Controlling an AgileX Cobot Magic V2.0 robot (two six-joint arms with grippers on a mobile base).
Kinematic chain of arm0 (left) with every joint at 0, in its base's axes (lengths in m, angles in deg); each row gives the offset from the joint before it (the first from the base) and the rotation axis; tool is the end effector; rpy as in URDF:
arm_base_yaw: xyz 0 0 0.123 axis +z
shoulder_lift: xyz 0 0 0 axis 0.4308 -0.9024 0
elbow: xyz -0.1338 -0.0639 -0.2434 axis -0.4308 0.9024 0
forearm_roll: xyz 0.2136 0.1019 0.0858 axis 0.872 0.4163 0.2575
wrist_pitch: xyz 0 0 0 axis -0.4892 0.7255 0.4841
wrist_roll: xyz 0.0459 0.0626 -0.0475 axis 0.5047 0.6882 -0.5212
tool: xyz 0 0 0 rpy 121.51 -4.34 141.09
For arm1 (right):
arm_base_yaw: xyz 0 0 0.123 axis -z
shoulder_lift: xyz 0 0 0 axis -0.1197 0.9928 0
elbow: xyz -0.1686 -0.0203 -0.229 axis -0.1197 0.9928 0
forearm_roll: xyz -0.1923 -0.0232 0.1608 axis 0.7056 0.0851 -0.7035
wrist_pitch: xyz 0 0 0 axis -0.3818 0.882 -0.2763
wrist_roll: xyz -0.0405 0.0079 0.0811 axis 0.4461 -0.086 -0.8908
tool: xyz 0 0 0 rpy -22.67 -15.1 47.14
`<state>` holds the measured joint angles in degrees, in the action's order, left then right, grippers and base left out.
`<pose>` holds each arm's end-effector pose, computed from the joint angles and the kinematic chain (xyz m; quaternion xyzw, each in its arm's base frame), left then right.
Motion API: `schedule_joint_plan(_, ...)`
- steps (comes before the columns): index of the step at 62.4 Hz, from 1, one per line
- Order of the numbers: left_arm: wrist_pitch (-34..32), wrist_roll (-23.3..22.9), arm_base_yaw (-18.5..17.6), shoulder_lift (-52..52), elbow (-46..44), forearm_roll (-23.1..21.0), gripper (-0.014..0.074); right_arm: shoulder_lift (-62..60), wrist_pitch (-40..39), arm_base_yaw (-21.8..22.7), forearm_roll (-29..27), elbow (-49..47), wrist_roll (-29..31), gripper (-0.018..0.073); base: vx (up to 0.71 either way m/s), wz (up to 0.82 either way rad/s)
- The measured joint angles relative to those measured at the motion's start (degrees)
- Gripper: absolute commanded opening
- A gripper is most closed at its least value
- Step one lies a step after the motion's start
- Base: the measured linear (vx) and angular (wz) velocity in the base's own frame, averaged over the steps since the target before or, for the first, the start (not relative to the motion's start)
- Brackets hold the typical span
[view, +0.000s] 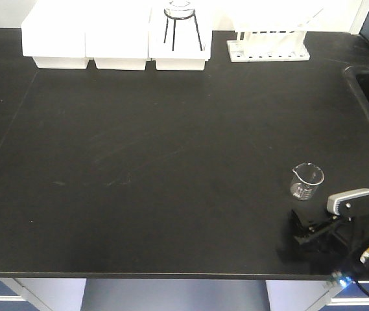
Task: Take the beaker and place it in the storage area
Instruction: 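Move the right gripper down around the small clear glass beaker, then close the right gripper on the glass beaker's rim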
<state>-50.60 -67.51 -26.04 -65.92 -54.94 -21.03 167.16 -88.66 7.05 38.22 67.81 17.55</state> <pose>0.0569 0.0001 0.1996 0.0126 0.7014 0.0124 0.7126 0.1685 0.0218 0.0854 -0.1029 0.8667 0.0827 0.4811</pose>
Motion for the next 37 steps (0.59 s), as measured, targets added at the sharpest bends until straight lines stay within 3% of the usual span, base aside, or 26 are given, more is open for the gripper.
schedule_joint_plan(12,0.00,0.00,0.00,0.00,0.00,0.00,-0.0006,5.56,-6.40,0.00,1.69,-1.10,3.19,0.0528,0.00,0.00)
schedule_joint_plan(37,0.00,0.00,0.00,0.00,0.00,0.00,-0.0006,5.98,-6.75,0.00,3.19,-1.76,5.23,0.0512,0.00,0.00)
